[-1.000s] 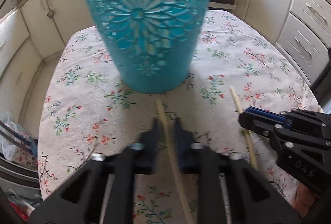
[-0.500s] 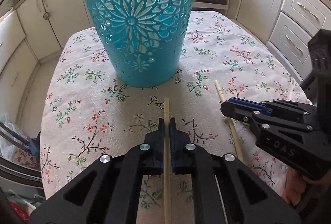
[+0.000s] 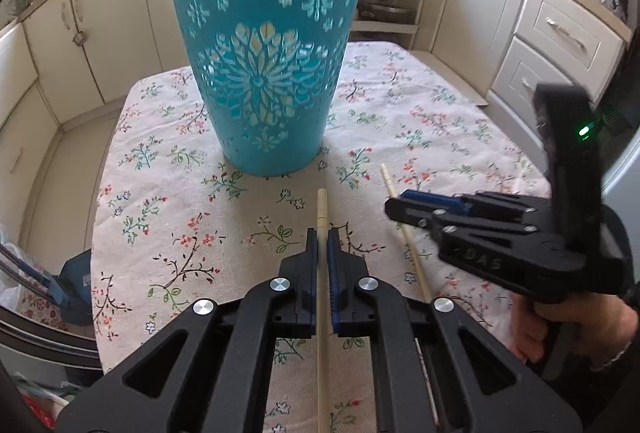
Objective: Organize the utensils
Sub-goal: 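Lift the chopstick with the left gripper over the teal basket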
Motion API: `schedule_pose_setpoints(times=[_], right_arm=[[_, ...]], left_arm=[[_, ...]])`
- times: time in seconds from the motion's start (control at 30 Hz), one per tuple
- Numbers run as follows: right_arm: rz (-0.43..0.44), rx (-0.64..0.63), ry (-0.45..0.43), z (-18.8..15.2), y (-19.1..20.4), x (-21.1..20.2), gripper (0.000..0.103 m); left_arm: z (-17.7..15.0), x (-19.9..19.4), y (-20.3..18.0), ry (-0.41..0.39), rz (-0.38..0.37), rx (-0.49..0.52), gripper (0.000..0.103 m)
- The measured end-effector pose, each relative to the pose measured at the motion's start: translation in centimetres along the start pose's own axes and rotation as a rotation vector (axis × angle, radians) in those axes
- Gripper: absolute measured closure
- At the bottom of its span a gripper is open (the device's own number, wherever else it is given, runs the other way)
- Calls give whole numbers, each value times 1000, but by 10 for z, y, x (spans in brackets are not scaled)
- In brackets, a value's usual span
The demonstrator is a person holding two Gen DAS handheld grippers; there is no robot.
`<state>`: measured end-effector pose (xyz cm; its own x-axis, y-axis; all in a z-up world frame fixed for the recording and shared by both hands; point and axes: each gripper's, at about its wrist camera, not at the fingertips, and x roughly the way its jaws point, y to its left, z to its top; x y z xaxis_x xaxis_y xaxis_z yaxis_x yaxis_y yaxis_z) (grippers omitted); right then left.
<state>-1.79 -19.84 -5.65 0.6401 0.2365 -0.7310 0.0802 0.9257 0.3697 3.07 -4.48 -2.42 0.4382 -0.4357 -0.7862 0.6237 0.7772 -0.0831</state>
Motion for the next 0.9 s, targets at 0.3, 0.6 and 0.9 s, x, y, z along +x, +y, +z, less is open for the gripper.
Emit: schedule_pose_setpoints(times=[0.3,0.6,0.9], right_arm=[[7,-6,0,0,4,1,79],[15,-19,-1,-2,8,-1,73],[16,-30,-1,-1,10,0,69]], left_arm=[[24,-53,7,-106,-133,-48,98],[85,-123,25,-312,-190,-88,98],[154,-148,37,-530,-116,-143,98]])
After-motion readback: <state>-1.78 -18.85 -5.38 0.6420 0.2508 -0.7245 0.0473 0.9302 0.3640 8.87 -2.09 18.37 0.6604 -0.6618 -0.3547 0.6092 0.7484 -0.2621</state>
